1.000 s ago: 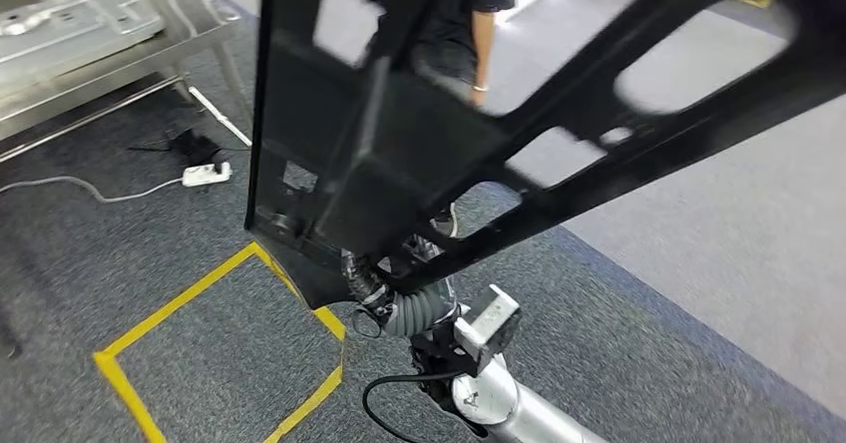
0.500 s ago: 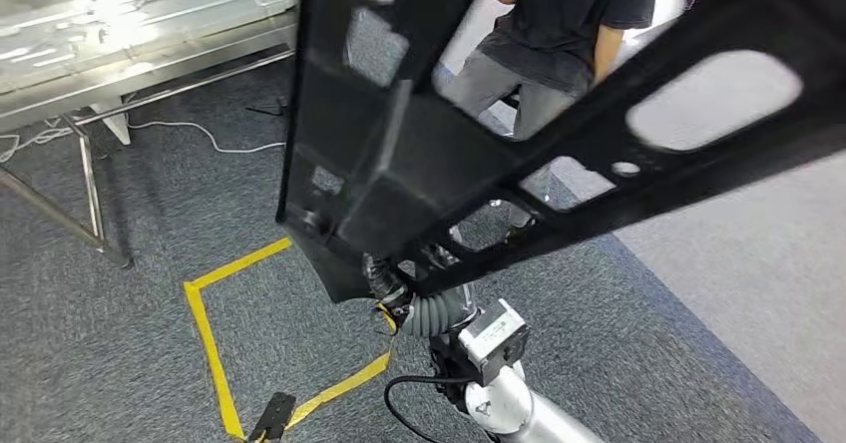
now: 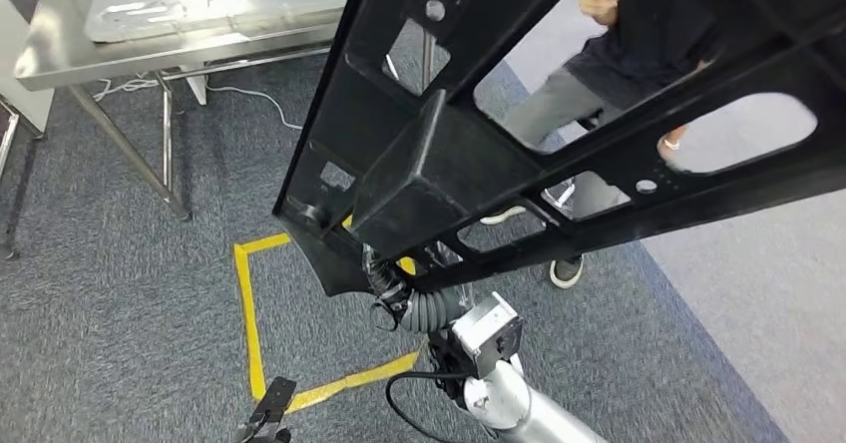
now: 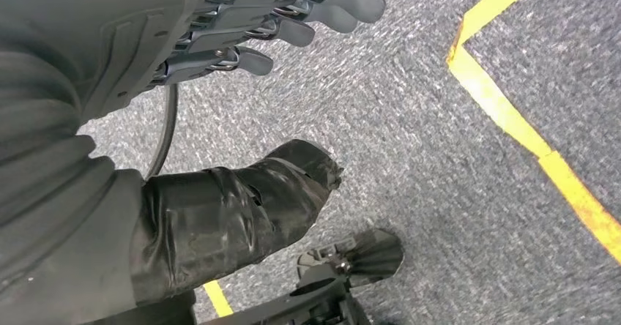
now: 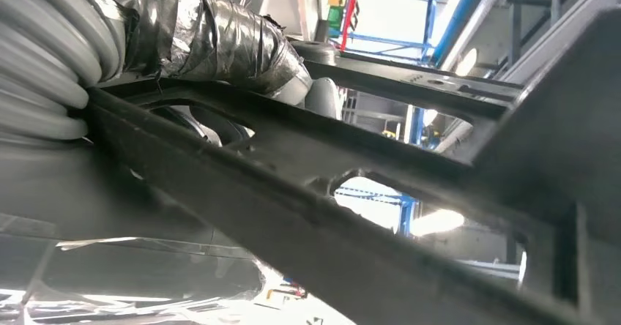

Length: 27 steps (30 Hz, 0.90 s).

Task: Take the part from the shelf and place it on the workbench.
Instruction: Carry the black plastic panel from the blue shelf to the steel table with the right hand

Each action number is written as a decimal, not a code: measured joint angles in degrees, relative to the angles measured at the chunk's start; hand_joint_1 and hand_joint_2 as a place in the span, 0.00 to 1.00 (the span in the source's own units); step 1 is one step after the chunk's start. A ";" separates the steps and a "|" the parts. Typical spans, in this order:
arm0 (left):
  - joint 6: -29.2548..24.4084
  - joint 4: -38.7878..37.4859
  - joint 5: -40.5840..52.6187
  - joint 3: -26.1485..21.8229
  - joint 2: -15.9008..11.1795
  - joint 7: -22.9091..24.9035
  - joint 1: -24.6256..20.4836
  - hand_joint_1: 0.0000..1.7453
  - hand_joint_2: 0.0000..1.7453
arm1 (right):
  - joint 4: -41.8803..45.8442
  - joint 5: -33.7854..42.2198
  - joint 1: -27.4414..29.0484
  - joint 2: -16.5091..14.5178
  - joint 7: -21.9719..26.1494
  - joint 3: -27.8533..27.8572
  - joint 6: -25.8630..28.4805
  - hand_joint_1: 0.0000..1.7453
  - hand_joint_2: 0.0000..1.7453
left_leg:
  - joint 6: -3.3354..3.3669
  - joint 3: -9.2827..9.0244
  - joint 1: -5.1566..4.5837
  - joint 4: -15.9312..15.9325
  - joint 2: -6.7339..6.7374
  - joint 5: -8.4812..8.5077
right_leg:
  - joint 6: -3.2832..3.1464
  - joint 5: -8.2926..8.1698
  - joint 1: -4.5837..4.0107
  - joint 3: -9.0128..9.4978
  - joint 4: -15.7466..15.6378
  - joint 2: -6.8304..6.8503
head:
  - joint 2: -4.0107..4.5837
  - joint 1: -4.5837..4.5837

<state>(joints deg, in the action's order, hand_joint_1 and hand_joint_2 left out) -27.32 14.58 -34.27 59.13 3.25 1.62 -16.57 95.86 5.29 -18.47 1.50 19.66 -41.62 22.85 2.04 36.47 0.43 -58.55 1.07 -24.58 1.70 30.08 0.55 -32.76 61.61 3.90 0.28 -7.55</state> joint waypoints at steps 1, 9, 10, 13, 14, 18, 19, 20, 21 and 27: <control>0.09 0.00 0.08 0.01 0.00 0.01 -0.09 0.00 1.00 | -0.10 0.07 -0.03 0.02 -0.07 0.00 0.04 1.00 1.00 | 0.23 -0.11 0.08 0.08 -0.23 -0.03 | 0.14 1.59 0.12 -1.54 3.14 -1.45 | 0.00 0.33; 0.74 0.00 0.51 0.01 -0.01 -0.01 -0.36 0.00 1.00 | -1.07 2.17 0.49 0.25 0.10 0.00 -0.07 1.00 1.00 | 0.15 -1.04 -0.20 -0.35 -2.65 -1.22 | -0.81 -4.08 -0.14 -2.58 -0.06 -3.79 | 0.00 1.91; 0.88 0.00 0.54 0.01 -0.01 0.01 -0.40 0.00 1.00 | -1.08 2.21 0.48 0.25 0.13 0.00 -0.09 1.00 1.00 | -0.13 -1.06 -0.26 -0.36 -2.77 -1.30 | -1.01 -4.27 -0.27 -1.82 -1.72 -3.87 | 0.00 2.06; 1.31 0.00 0.65 0.01 -0.02 0.16 -0.48 0.00 1.00 | -1.18 2.25 0.45 0.25 0.19 0.00 -0.25 1.00 1.00 | -1.04 -1.08 -0.23 -0.21 -2.82 -1.44 | -1.59 -4.01 -0.19 -1.11 -2.87 -3.89 | -0.02 2.30; 1.39 0.00 0.70 0.01 -0.03 0.23 -0.52 0.00 1.00 | -1.21 2.26 0.43 0.24 0.22 0.00 -0.30 1.00 1.00 | -1.37 -0.93 -0.24 -0.70 -2.61 -1.78 | -1.85 -4.03 0.00 -0.75 -3.15 -3.86 | -0.03 2.30; 1.56 0.00 0.93 0.01 -0.06 0.38 -0.67 0.00 1.00 | -1.32 2.34 0.31 0.21 0.32 0.00 -0.35 1.00 1.00 | -2.56 5.50 0.05 -12.51 -1.80 -6.31 | -2.69 -3.40 0.26 0.51 -3.60 -3.49 | -0.09 2.09; 1.60 0.00 1.01 0.01 -0.07 0.43 -0.60 0.00 1.00 | -1.40 2.37 0.36 0.21 0.32 0.00 -0.36 1.00 1.00 | -2.70 7.37 0.14 -15.26 -1.72 -6.72 | -2.71 -3.13 0.25 0.76 -3.58 -3.47 | -0.10 2.07; 1.63 0.00 1.08 0.01 -0.08 0.47 -0.52 0.00 1.00 | -1.50 2.38 0.40 0.21 0.32 0.00 -0.36 1.00 1.00 | -2.78 8.24 0.20 -15.93 -1.64 -5.96 | -2.66 -2.81 0.25 1.10 -3.57 -3.48 | -0.11 2.09; 1.67 0.00 1.14 0.01 -0.11 0.51 -0.47 0.00 1.00 | -1.58 2.40 0.43 0.21 0.32 0.00 -0.36 1.00 1.00 | -2.79 7.96 0.25 -14.40 -1.56 -4.17 | -2.56 -2.44 0.28 1.55 -3.57 -3.49 | -0.12 2.07; 2.10 0.00 1.38 0.21 -0.22 0.68 -0.82 0.00 1.00 | -1.75 3.07 0.29 0.21 0.60 0.00 -0.67 1.00 1.00 | -0.98 1.60 -0.20 -0.36 -1.30 0.81 | -0.84 -0.66 -0.09 3.49 -3.72 -3.53 | -0.15 2.18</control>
<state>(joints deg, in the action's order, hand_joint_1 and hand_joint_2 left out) -25.21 14.58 -32.89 59.34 3.03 2.30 -17.39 94.11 8.37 -18.18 1.70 20.26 -41.62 22.18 1.06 38.07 0.24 -58.91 -0.22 -23.76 0.86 29.41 0.47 -29.27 57.89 0.37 0.13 -5.37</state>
